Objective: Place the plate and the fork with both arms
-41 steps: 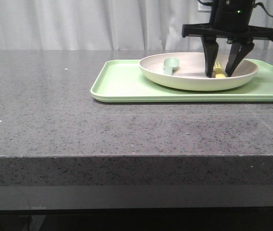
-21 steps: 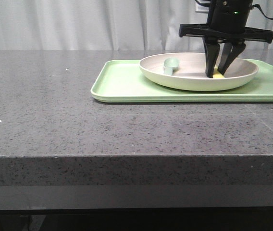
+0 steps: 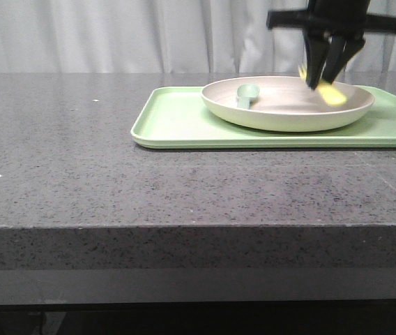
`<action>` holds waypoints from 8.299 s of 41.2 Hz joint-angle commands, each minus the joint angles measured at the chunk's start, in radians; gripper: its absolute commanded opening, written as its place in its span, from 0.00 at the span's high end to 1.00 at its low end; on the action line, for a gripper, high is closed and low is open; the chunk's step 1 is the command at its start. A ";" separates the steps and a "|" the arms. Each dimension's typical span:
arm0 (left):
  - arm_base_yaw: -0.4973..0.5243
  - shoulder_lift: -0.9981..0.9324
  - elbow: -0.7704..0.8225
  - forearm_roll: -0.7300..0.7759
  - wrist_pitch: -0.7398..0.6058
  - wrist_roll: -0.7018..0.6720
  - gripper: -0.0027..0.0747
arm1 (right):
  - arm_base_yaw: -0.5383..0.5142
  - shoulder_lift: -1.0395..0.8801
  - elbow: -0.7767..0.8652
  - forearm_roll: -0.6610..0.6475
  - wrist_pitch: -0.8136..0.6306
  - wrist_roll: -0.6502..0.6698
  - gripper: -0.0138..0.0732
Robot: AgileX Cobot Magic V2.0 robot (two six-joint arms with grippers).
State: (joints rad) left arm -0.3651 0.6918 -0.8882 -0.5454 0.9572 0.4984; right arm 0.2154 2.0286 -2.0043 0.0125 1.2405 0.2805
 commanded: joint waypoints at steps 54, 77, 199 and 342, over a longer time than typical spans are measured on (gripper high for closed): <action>0.001 0.000 -0.026 -0.035 -0.057 0.002 0.65 | -0.260 -0.031 0.142 0.134 0.047 -0.253 0.73; 0.001 0.000 -0.026 -0.035 -0.057 0.002 0.65 | -0.259 -0.107 0.139 0.133 0.054 -0.253 0.43; 0.001 0.004 -0.021 0.241 -0.238 -0.292 0.99 | -0.039 -1.580 1.255 0.012 -0.407 -0.239 0.92; 0.332 -0.720 0.896 0.512 -1.045 -0.520 0.99 | -0.039 -1.580 1.255 0.012 -0.397 -0.239 0.92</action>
State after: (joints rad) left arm -0.0351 -0.0057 0.0058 -0.0243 0.0000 -0.0132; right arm 0.1761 0.4429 -0.7255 0.0250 0.9084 0.0448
